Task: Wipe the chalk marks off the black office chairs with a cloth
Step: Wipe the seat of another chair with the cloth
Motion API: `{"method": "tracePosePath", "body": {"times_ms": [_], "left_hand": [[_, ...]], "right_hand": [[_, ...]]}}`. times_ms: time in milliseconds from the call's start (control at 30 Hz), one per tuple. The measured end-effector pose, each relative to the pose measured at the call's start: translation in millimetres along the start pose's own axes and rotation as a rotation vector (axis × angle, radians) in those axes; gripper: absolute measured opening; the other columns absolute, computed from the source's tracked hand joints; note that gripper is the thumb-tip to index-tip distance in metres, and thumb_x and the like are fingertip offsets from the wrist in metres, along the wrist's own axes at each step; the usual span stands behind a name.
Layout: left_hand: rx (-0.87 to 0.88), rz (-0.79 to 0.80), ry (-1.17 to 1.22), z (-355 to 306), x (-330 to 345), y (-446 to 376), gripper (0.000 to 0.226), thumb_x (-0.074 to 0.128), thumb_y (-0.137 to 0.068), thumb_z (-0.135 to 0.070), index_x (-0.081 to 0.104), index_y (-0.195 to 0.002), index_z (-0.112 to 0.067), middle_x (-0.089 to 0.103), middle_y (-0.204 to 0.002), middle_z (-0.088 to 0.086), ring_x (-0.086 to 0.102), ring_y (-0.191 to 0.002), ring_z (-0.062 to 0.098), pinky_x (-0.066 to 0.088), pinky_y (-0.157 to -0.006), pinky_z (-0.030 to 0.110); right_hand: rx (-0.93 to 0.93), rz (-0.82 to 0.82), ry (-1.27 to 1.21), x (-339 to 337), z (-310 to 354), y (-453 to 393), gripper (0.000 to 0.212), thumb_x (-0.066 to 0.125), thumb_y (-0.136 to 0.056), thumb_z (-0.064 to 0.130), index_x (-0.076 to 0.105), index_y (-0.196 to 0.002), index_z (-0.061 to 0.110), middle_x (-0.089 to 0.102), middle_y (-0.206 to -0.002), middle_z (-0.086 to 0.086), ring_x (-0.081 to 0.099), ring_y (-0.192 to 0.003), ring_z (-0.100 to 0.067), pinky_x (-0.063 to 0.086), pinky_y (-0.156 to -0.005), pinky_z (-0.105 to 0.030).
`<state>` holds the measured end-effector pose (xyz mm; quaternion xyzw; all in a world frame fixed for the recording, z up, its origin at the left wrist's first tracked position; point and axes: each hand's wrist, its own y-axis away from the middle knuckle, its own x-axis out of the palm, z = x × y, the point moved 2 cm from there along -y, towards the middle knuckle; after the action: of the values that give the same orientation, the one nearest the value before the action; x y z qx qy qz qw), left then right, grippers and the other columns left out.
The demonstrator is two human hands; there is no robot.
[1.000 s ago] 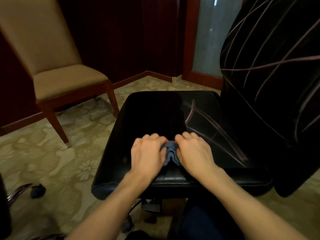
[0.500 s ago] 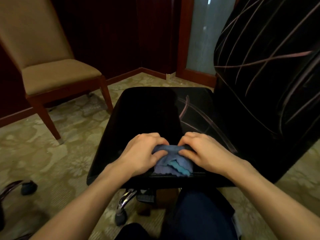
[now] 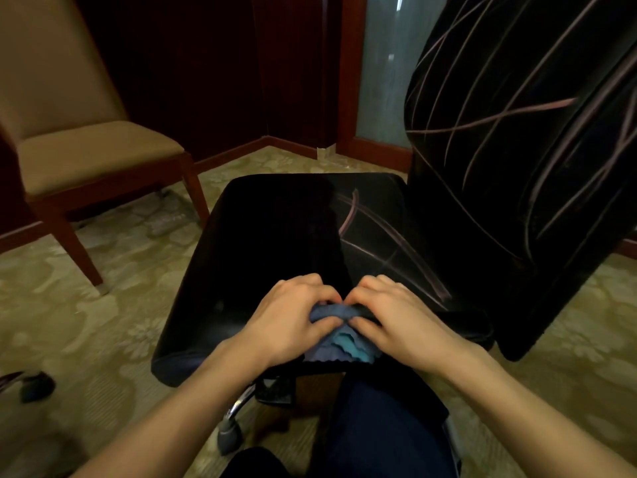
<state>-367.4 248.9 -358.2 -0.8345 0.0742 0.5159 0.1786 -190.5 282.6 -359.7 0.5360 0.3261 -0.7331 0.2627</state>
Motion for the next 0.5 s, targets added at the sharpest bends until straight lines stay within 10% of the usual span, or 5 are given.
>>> {"method": "tracePosePath", "body": {"times_ms": [233, 500], "left_hand": [[0.065, -0.101, -0.188, -11.3, 11.7, 25.3, 0.019, 0.061, -0.083, -0.038, 0.069, -0.098, -0.029, 0.055, -0.092, -0.012, 0.056, -0.087, 0.011, 0.044, -0.073, 0.029], [0.036, -0.288, -0.256, -25.9, 25.3, 22.5, 0.013, 0.067, -0.081, -0.027, 0.069, -0.092, -0.022, 0.061, -0.094, -0.007, 0.058, -0.085, 0.016, 0.043, -0.072, 0.03]], "right_hand": [[-0.085, -0.078, 0.209, 3.9, -1.8, 29.7, 0.026, 0.047, -0.085, 0.03, 0.068, -0.099, 0.022, 0.06, -0.093, 0.006, 0.058, -0.081, -0.016, 0.051, -0.064, -0.032], [0.014, -0.359, 0.136, 12.3, 5.6, 35.1, 0.029, 0.044, -0.087, 0.016, 0.068, -0.099, 0.004, 0.065, -0.114, -0.01, 0.062, -0.113, -0.03, 0.058, -0.082, -0.038]]}}
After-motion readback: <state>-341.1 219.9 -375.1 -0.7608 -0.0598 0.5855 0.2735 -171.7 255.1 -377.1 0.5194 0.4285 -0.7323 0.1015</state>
